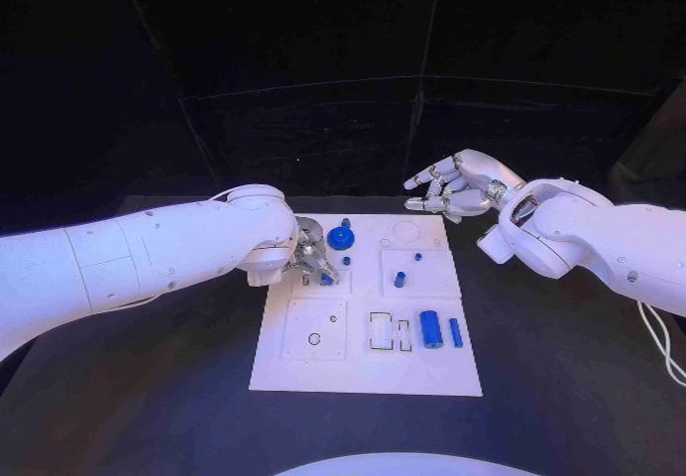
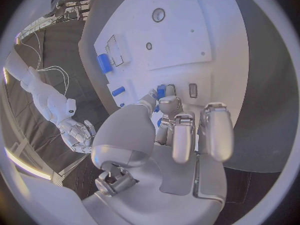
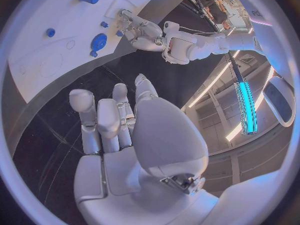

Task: Assemble the parts on the task board

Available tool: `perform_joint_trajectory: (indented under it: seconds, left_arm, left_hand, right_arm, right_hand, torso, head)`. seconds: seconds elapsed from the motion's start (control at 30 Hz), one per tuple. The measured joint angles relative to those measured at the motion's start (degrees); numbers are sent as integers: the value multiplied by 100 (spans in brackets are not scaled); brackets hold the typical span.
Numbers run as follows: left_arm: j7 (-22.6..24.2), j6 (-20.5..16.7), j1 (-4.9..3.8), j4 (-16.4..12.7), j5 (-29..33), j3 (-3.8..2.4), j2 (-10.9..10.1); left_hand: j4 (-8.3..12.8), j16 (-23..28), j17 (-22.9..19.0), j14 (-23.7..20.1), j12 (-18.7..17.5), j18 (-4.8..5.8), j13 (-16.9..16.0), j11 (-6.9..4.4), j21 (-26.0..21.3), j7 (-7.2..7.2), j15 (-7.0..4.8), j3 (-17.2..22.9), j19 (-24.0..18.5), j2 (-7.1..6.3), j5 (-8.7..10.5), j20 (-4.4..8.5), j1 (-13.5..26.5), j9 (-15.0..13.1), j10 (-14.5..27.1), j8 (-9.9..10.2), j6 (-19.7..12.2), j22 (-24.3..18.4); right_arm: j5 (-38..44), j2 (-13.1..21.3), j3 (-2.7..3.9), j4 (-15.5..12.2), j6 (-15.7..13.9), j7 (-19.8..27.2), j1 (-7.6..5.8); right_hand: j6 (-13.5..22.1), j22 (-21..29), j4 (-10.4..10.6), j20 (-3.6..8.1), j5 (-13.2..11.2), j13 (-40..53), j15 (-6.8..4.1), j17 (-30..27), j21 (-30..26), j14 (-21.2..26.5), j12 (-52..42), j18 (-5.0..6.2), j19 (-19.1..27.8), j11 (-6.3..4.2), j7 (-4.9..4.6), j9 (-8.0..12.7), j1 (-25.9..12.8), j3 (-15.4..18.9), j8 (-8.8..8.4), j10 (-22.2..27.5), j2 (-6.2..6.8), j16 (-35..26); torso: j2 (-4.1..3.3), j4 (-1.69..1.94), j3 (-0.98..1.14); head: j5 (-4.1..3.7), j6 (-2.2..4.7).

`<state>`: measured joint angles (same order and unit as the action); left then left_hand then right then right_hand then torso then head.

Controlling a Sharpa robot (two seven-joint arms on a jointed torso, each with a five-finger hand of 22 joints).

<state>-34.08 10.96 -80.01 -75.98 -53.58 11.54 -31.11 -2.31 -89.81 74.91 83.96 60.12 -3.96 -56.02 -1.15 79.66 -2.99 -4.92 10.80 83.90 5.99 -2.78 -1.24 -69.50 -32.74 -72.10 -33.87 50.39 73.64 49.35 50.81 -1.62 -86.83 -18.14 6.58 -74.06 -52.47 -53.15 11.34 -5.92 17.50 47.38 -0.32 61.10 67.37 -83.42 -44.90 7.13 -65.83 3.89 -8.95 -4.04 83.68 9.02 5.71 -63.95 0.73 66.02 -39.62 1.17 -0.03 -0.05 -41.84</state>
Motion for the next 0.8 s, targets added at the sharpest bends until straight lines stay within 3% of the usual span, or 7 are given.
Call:
perform_joint_trajectory:
  seconds: [0.3,0.5,0.8]
  left_arm:
    - [140,-669,50,-449,19,0,-363]
    - [203,-1071,177,-610,-4,6,-556]
    - [244,-1485,310,-649,-191,8,-608]
  left_hand:
    - [126,0,0,0,72,0,-81,-8,0,-8,0,1160,0,-401,-1,0,529,-190,-94,-166,9,28]
    - [90,0,0,0,106,0,-119,-27,0,5,0,1263,0,-428,8,0,555,-218,-113,-168,-4,48]
    - [107,0,0,0,135,0,-149,-38,0,5,1,1376,0,-486,12,-1,614,-236,-125,-191,-4,68]
  right_arm:
    - [5,0,-1,37,18,-10,0]
    - [8,14,-1,45,28,-15,0]
    - [11,10,-1,59,38,-19,0]
  right_hand:
    - [21,25,19,0,0,-23,0,-6,-22,0,21,0,0,12,-21,0,0,19,0,12,0,-27]
    - [21,33,19,-21,0,-26,0,-6,-22,0,21,0,21,21,-21,0,0,19,0,20,0,-27]
    - [21,32,19,-21,0,-25,0,-6,-22,0,20,-1,21,21,-21,0,0,19,0,20,0,-27]
  torso:
    - [-1,6,1]
    - [2,15,-2]
    - [2,21,-5]
  head:
    - [20,16]
    - [53,9]
    - [57,9]
